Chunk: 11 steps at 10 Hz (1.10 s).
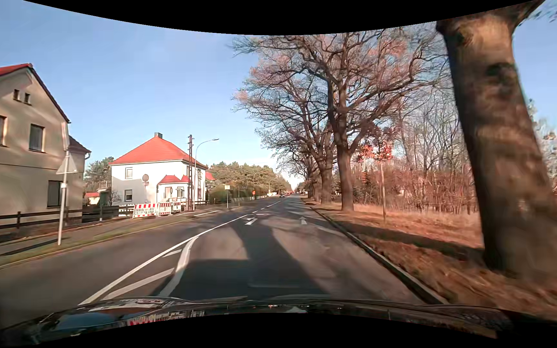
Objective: Follow the waypoints while adhering to traffic rules and regulations
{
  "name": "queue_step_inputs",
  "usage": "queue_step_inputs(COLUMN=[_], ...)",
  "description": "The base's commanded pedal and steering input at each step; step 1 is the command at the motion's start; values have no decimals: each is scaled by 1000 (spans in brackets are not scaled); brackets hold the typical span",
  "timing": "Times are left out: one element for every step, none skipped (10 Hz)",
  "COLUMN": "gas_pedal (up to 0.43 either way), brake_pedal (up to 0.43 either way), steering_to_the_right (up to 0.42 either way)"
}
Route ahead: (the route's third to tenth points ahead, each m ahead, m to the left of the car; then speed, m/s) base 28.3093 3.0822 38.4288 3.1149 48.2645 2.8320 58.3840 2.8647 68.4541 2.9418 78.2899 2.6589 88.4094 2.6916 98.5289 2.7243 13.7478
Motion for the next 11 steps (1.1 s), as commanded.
queue_step_inputs(gas_pedal=[138, 138, 150, 150, 150, 150, 150, 150, 150, 150, 150], brake_pedal=[0, 0, 0, 0, 0, 0, 0, 0, 0, 0, 0], steering_to_the_right=[0, 0, 0, 0, -1, -1, -1, -1, -1, -1, -1])
